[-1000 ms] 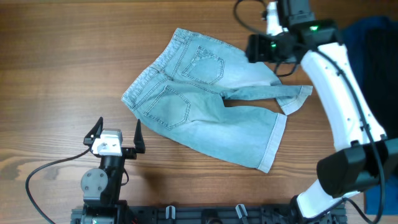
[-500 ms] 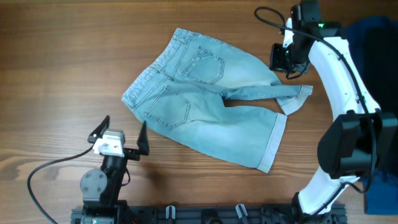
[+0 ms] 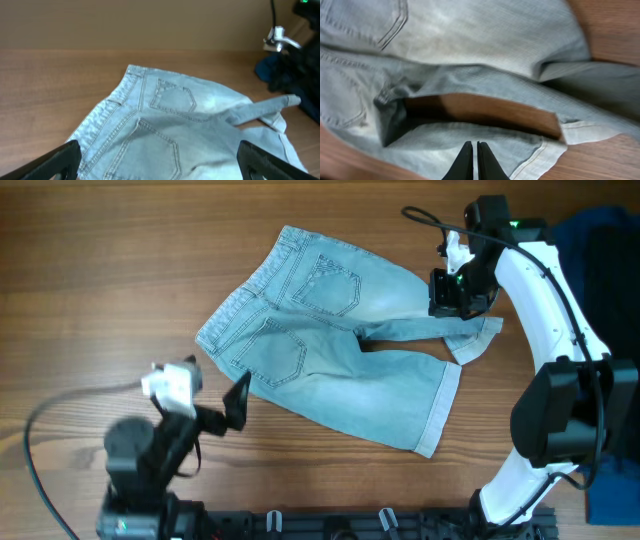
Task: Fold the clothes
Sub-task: 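Move the left gripper to the jeans' left waistband corner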
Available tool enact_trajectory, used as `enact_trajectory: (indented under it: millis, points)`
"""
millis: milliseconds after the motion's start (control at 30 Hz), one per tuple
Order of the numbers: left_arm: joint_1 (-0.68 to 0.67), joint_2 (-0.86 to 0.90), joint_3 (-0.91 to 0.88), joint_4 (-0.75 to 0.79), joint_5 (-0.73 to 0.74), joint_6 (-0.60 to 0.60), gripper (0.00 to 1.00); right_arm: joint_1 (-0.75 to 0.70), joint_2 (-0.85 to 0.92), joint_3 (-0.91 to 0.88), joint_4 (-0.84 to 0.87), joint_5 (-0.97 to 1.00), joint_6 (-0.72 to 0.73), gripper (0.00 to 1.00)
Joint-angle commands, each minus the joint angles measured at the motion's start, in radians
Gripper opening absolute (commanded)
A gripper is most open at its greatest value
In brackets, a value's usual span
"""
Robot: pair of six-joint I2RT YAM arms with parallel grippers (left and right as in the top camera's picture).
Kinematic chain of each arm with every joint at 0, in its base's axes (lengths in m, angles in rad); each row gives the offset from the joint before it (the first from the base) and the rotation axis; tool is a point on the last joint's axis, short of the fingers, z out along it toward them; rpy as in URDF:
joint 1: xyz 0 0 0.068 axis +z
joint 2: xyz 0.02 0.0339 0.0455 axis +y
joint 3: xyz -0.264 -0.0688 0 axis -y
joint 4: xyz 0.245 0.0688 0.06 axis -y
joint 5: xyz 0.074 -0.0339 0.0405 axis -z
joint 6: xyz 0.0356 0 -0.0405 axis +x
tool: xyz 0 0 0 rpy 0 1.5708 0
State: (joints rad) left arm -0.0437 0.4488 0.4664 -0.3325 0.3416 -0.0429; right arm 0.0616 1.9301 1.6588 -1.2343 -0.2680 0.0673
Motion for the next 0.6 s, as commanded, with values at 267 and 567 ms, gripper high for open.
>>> enact_trajectory:
  millis: [267,567]
  points:
    - [0.005,0.802,0.515,-0.107,0.032,0.009,1.00,-0.008,0.011,-0.001,0.114,0.032,0.011,0.04]
    - [0.005,1.082,0.515,-0.056,0.028,-0.004,0.77,-0.010,0.011,-0.002,0.078,0.101,0.011,0.13]
